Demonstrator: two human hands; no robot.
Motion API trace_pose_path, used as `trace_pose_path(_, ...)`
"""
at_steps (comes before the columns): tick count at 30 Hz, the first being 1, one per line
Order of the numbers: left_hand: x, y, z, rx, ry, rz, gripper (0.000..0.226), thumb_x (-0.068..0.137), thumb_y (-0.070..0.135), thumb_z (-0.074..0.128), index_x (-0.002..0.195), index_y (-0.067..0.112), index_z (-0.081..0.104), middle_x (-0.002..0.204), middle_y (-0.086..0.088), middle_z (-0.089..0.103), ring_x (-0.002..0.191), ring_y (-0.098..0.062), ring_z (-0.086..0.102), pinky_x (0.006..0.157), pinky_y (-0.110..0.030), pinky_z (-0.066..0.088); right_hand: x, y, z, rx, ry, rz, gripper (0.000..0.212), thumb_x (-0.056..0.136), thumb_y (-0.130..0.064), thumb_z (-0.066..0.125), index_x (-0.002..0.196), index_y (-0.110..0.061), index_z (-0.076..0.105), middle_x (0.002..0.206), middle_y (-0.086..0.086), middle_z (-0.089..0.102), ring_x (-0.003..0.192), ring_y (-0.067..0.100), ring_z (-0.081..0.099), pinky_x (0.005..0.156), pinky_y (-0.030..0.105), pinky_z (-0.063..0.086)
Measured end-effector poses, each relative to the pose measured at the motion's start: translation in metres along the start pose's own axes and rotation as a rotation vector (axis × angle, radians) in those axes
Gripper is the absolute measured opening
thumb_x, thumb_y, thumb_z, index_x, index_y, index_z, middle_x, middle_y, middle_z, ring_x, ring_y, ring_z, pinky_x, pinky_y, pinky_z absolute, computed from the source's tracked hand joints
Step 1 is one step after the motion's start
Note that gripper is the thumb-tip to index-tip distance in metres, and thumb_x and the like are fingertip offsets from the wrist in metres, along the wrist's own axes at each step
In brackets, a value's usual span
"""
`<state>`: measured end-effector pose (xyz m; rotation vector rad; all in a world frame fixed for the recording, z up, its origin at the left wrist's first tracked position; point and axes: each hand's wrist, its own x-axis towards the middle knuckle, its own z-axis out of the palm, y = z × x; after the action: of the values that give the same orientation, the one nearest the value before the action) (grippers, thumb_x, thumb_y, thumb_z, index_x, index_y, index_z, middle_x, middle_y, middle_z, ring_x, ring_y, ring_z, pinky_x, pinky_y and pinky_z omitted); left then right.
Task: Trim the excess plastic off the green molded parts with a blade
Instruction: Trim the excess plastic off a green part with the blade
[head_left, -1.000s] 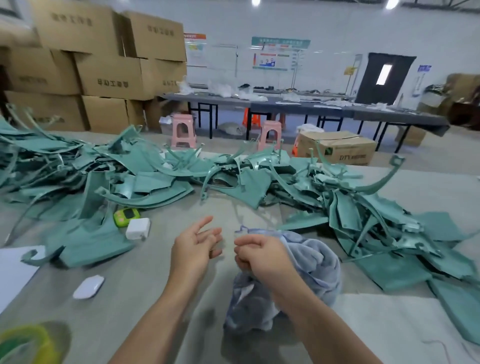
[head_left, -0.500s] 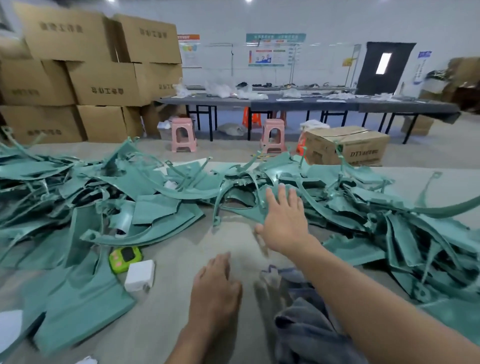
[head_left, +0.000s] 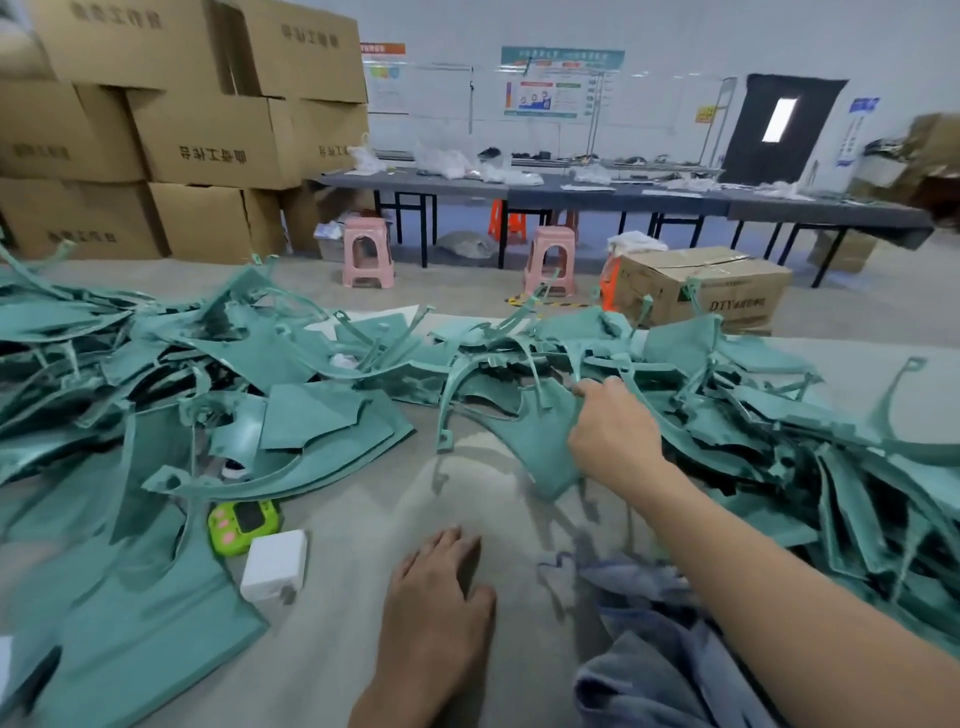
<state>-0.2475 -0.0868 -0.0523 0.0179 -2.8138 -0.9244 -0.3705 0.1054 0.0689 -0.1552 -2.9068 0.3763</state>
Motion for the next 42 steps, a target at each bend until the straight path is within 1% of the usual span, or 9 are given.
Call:
trace_pose_path(6, -0.007, 0.006, -0.008, -0.196, 0.052, -0.093, 0.059, 0.084, 0.033, 0.07, 0.142, 0.036, 0.055, 0.136, 0.01, 0.063, 0.121, -0.011, 0.058, 0.106, -0.028, 0.043, -0.052, 0.0, -0.056, 0.302, 0.118, 0.001, 0.026, 0.088, -0.021, 0.057, 0.11, -0.019, 0.07, 0.086, 0.003, 0.071, 0.08, 0.026, 0.066, 0.071, 0.037, 0.056)
trace_pose_path(10, -0.022, 0.014, -0.017, -0.305, 0.1, -0.083, 0.058, 0.087, 0.034, 0.074, 0.142, 0.033, 0.056, 0.133, 0.011, 0.066, 0.118, -0.009, 0.063, 0.102, -0.027, 0.048, -0.088, 0.009, -0.085, 0.446, 0.352, -0.059, 0.018, 0.089, -0.021, 0.056, 0.095, -0.029, 0.072, 0.053, -0.015, 0.058, 0.048, 0.004, 0.053, 0.052, 0.022, 0.04)
trace_pose_path(17, -0.046, 0.038, -0.027, -0.575, 0.041, -0.008, 0.054, 0.085, 0.052, 0.059, 0.135, 0.033, 0.063, 0.127, 0.025, 0.066, 0.113, 0.021, 0.054, 0.093, -0.002, 0.039, -0.17, 0.011, -0.091, 0.678, 0.81, -0.106, 0.026, 0.09, -0.019, 0.055, 0.104, -0.03, 0.073, 0.066, -0.027, 0.054, 0.063, -0.002, 0.052, 0.061, 0.008, 0.033)
trace_pose_path(20, -0.052, 0.05, -0.022, -0.792, -0.052, -0.025, 0.055, 0.081, 0.056, 0.058, 0.126, 0.027, 0.068, 0.121, 0.016, 0.071, 0.114, 0.0, 0.064, 0.095, -0.016, 0.048, -0.194, 0.013, -0.074, 0.746, 0.913, -0.155, 0.026, 0.091, -0.014, 0.057, 0.107, -0.027, 0.074, 0.061, -0.017, 0.053, 0.05, 0.005, 0.046, 0.05, 0.01, 0.029)
trace_pose_path(25, -0.051, 0.068, -0.013, -1.398, -0.043, -0.2, 0.033, 0.073, 0.014, 0.074, 0.104, 0.001, 0.076, 0.106, -0.012, 0.077, 0.093, -0.026, 0.075, 0.072, -0.033, 0.061, -0.206, 0.022, -0.032, 0.931, 0.552, -0.013, 0.024, 0.096, -0.014, 0.063, 0.102, -0.036, 0.072, 0.089, -0.027, 0.067, 0.071, 0.002, 0.061, 0.056, 0.014, 0.042)
trace_pose_path(30, -0.045, 0.057, -0.029, -1.467, -0.034, -0.292, 0.026, 0.071, 0.01, 0.07, 0.094, 0.002, 0.079, 0.103, -0.025, 0.075, 0.087, -0.041, 0.074, 0.068, -0.044, 0.063, -0.209, 0.04, -0.006, 0.851, 0.101, 0.019, 0.02, 0.086, -0.031, 0.072, 0.093, -0.049, 0.067, 0.079, -0.025, 0.071, 0.073, -0.005, 0.065, 0.063, 0.01, 0.046)
trace_pose_path(33, -0.038, 0.045, -0.041, -1.514, -0.081, -0.233, 0.043, 0.075, 0.014, 0.069, 0.113, -0.004, 0.071, 0.11, -0.027, 0.072, 0.093, -0.041, 0.073, 0.071, -0.043, 0.063, -0.211, 0.043, 0.003, 1.027, -0.11, 0.055, 0.023, 0.084, -0.016, 0.074, 0.089, -0.038, 0.067, 0.079, -0.006, 0.076, 0.068, 0.007, 0.07, 0.06, 0.028, 0.057)
trace_pose_path(39, -0.04, 0.044, -0.042, -1.667, -0.521, 0.031, 0.08, 0.064, 0.019, 0.086, 0.136, -0.001, 0.058, 0.137, -0.024, 0.061, 0.123, -0.041, 0.059, 0.097, -0.051, 0.052, -0.198, 0.036, 0.007, 1.443, -0.071, 0.281, 0.01, 0.098, 0.002, 0.06, 0.095, -0.002, 0.051, 0.067, 0.011, 0.071, 0.051, 0.035, 0.07, 0.036, 0.028, 0.047)
trace_pose_path(42, -0.042, 0.057, -0.026, -1.557, -0.339, 0.022, 0.048, 0.068, -0.004, 0.072, 0.116, 0.003, 0.073, 0.119, -0.025, 0.07, 0.11, -0.041, 0.066, 0.085, -0.042, 0.058, -0.199, 0.033, 0.004, 1.418, -0.178, 0.243, 0.011, 0.098, 0.002, 0.06, 0.092, -0.007, 0.061, 0.07, 0.017, 0.073, 0.052, 0.034, 0.071, 0.044, 0.035, 0.052)
